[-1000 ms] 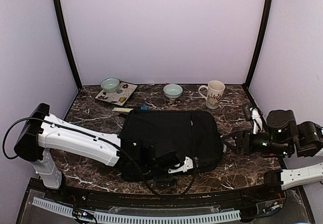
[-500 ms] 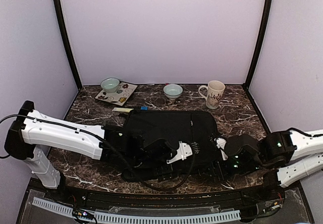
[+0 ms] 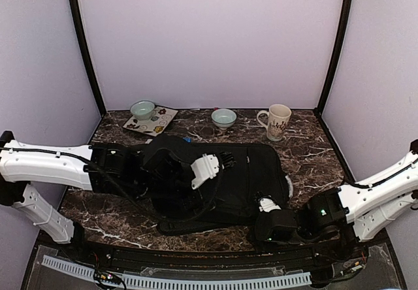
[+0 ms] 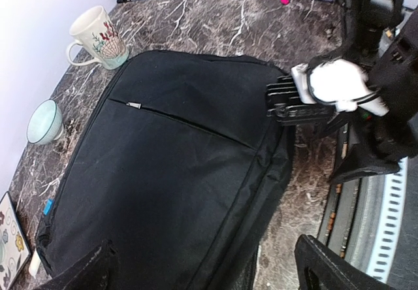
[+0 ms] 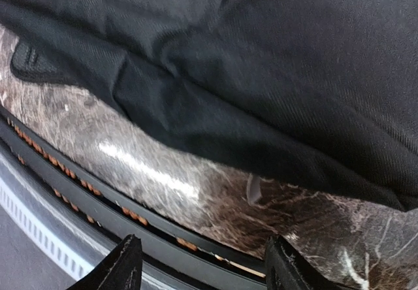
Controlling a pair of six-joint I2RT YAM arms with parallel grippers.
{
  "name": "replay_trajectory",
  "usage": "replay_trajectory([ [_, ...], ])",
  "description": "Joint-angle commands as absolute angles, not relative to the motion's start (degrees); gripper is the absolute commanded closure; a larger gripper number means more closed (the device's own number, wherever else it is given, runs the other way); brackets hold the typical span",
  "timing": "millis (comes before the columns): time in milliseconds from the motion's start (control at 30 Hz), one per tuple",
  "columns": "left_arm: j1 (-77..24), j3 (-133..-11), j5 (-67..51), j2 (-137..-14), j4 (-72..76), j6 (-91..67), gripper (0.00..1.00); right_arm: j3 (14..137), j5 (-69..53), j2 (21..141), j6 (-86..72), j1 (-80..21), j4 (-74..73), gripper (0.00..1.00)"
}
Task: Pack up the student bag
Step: Pick up the largest pocket of the bag from the student bag.
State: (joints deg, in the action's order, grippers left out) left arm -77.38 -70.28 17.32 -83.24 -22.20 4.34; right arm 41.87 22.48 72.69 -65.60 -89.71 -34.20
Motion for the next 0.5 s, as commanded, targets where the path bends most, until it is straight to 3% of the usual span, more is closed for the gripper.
replay_trajectory([
  [0, -77.5, -67.4, 13.7, -76.9, -24.0, 1.3, 0.05, 45.5, 28.3, 76.2, -69.7, -90.4, -31.3, 0.38],
  [233, -77.5, -66.2, 13.4, -72.5, -24.3, 1.1, 0.06, 48.3, 31.8, 81.6, -74.6, -90.4, -35.6, 0.48],
  [467, -77.5, -67.1, 13.3, -72.3, -25.5, 2.7, 0.07, 49.0, 30.4, 82.7, -76.5, -91.2, -38.5, 0.49],
])
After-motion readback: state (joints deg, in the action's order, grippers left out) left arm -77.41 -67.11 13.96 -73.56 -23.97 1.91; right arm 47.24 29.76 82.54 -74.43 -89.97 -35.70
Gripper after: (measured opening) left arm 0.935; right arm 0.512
